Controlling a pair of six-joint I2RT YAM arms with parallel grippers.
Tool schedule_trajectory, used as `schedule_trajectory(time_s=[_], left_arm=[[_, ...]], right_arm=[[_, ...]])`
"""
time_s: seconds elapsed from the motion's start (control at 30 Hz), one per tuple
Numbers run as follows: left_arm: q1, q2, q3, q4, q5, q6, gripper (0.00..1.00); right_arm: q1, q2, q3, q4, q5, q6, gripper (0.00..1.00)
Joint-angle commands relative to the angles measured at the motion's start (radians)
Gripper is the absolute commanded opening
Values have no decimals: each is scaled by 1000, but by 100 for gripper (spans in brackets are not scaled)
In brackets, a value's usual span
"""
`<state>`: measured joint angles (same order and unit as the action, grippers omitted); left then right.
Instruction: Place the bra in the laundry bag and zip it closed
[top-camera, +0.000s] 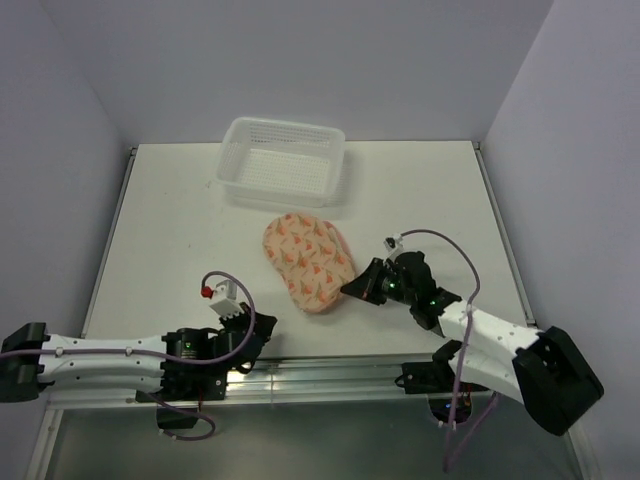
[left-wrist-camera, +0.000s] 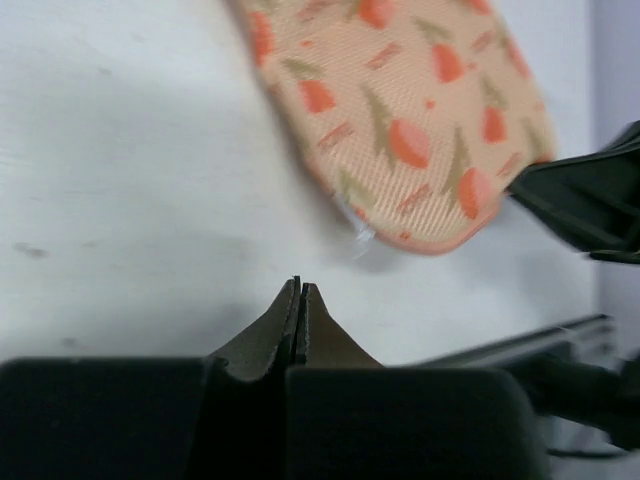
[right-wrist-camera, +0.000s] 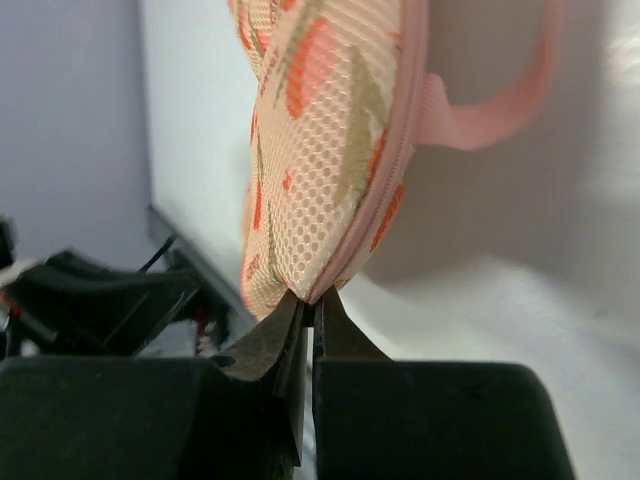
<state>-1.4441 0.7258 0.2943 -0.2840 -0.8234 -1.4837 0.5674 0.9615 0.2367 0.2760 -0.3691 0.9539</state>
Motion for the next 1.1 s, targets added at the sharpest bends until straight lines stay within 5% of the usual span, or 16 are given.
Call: schedule_trajectory(time_s=[0.0,0.13,0.37,0.47,0.5,0.53,0.87,1.07], left_arm=[[-2,79,14,-113,-89,17,0],[-2,249,123,-141,-154,17,2],[-64,360,337,-331,-249,-44,43],[-75,308,367,-337,-255,-15,59],[-76,291,371,-327,-255,25,61],[-78,275,378,-322,-256,39,64],[-82,14,474,-297,-310,316,72],[-81,-165,477,-265,-276,433,73]], right_arm=[[-37,130,102,20,55,-90,0],[-37,293,187,19,39,-125,0],[-11,274,224,-131,48,-233,5],[-3,177,179,-228,93,-267,55],[-1,140,171,-254,116,-274,88],[0,52,165,-274,136,-279,97],[-1,-516,378,-730,479,-366,100],[-1,-730,492,-808,679,-392,100]])
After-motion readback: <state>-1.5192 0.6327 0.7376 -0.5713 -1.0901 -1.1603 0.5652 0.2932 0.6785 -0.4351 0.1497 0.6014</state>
